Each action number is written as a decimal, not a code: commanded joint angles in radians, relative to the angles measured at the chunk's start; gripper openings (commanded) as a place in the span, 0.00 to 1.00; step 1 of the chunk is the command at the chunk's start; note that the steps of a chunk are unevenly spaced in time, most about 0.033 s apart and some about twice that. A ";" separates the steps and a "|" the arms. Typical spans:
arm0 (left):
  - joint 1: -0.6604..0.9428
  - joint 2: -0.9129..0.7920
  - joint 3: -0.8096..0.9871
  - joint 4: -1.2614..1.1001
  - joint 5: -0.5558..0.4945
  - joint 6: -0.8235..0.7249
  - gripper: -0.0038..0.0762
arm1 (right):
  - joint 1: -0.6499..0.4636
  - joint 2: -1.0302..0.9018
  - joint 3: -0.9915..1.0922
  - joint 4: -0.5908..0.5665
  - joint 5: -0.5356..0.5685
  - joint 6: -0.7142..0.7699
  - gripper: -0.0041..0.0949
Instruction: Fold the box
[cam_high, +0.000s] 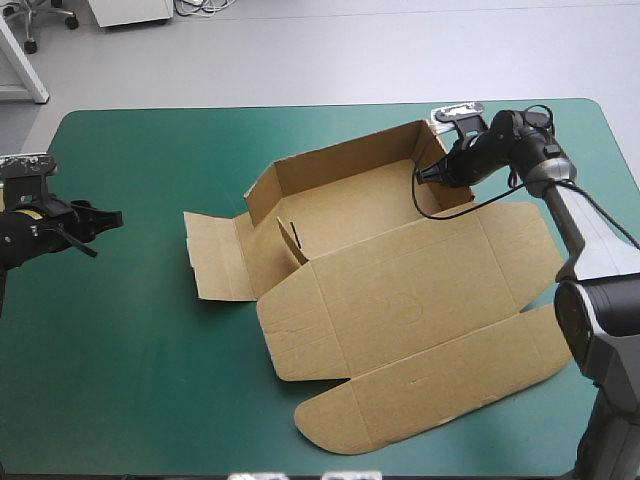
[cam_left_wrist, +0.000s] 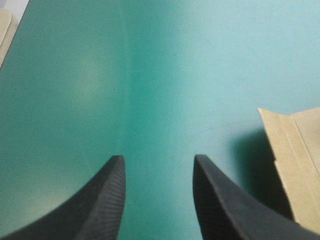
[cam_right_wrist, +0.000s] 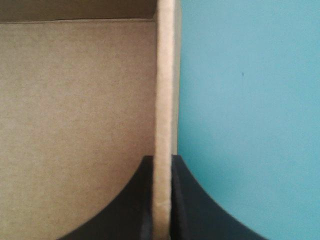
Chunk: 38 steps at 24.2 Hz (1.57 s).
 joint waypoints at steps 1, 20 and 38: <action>0.002 -0.022 -0.026 -0.021 -0.054 0.000 0.44 | -0.006 -0.083 -0.096 0.035 -0.012 0.015 0.04; 0.002 -0.015 -0.026 -0.172 -0.067 0.080 0.44 | -0.220 -0.286 -0.222 0.388 0.101 -0.108 0.04; -0.020 0.165 -0.026 -1.186 0.258 0.629 0.44 | -0.257 -0.331 -0.222 0.542 0.166 -0.148 0.04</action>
